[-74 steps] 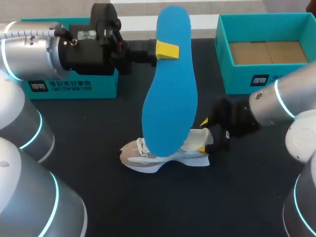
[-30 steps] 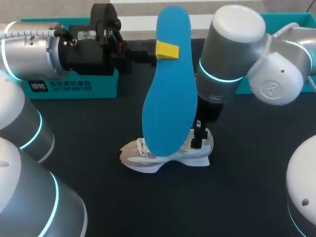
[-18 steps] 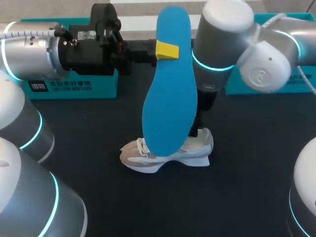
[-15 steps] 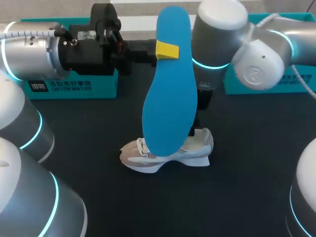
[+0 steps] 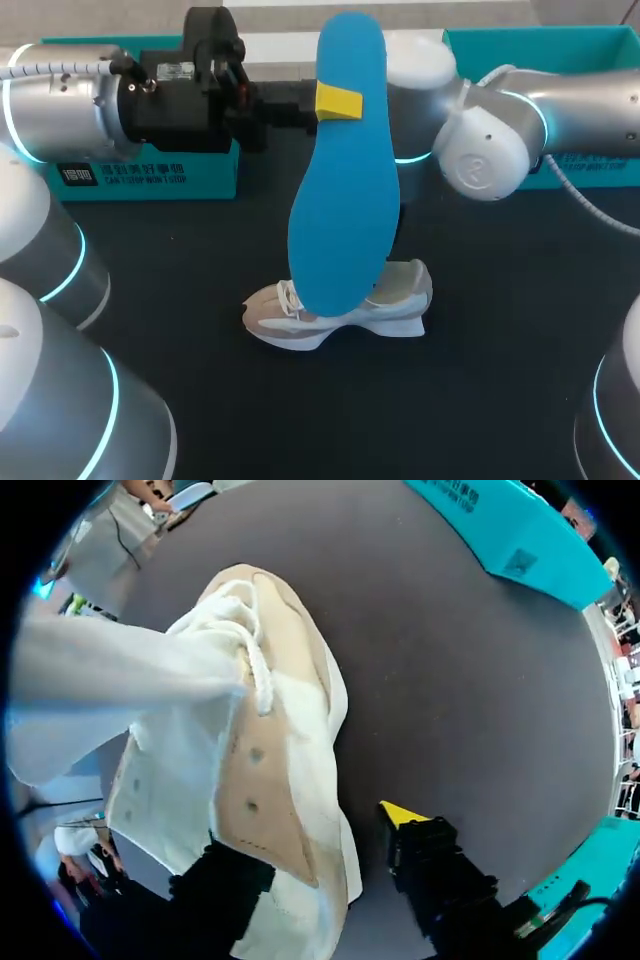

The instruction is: Take the shoe out of the shoebox, open the shoe tongue, remove and reinsert the insole, then place the shoe into the shoebox

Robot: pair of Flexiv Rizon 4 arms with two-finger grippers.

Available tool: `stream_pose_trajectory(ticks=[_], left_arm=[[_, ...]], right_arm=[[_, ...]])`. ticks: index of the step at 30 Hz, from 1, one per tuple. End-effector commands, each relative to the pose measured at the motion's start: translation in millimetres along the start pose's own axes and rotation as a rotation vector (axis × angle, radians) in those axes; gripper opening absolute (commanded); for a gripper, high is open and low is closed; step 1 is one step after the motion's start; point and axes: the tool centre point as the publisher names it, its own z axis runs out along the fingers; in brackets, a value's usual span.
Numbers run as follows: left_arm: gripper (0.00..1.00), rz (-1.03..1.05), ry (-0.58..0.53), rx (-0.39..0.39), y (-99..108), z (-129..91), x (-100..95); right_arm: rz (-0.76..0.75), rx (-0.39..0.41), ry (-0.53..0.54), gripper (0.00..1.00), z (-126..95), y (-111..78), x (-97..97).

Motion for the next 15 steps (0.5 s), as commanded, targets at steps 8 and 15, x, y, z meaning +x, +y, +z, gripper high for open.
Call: stream_pose_trajectory(ticks=[8, 15], left_arm=[[0.0, 0.0, 0.0, 0.002, 1, 1, -0.8], [0.0, 0.0, 0.0, 0.002, 1, 1, -0.8]], right_arm=[[0.07, 0.029, 0.016, 0.0, -11, -11.2, 4.8], [0.217, 0.0, 0.089, 0.0, -46, -6.2, 13.3]])
